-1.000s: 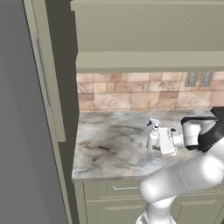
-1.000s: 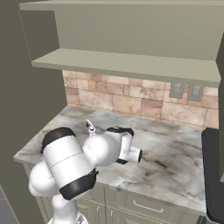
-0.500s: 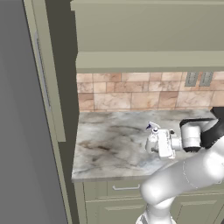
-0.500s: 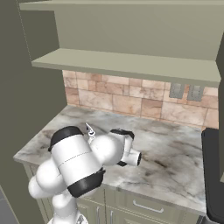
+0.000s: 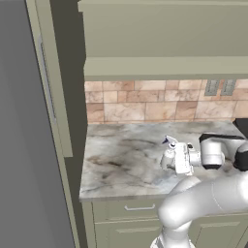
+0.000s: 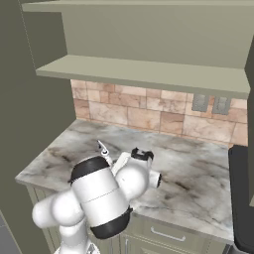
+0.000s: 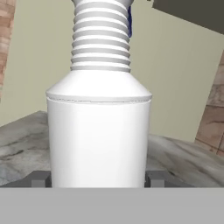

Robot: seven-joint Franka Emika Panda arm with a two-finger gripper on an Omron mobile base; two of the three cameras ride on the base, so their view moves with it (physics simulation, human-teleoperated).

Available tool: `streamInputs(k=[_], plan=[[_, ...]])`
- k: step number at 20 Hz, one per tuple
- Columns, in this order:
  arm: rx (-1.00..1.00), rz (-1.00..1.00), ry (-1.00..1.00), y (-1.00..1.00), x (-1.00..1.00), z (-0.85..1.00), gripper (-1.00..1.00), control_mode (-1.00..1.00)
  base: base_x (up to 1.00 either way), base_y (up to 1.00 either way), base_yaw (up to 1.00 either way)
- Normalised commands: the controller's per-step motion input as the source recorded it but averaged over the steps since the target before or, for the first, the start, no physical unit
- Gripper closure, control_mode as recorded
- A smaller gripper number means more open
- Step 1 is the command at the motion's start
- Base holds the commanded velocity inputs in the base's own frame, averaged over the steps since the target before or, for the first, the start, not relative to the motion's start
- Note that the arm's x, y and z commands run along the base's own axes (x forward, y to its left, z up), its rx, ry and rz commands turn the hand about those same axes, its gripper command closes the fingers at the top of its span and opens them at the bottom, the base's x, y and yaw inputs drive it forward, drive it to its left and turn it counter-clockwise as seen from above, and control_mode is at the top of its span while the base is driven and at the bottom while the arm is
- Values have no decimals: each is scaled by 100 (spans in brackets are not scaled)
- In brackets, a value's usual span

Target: Move the cutting board and knife to the sink. Then move spray from the cabinet to the counter.

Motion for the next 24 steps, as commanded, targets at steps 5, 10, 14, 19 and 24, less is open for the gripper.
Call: streamInputs(k=[5, 10, 14, 19, 24], plan=[[-1, 0, -6, 0, 2, -11, 100, -100, 0, 0, 0], [-3, 0, -6, 0, 0, -15, 100, -100, 0, 0, 0], [-5, 0, -9, 0, -5, -18, 100, -100, 0, 0, 0], [-7, 0, -6, 4, -6, -13, 100, -100, 0, 0, 0], [-6, 0, 0, 3, 0, -9, 100, -100, 0, 0, 0]])
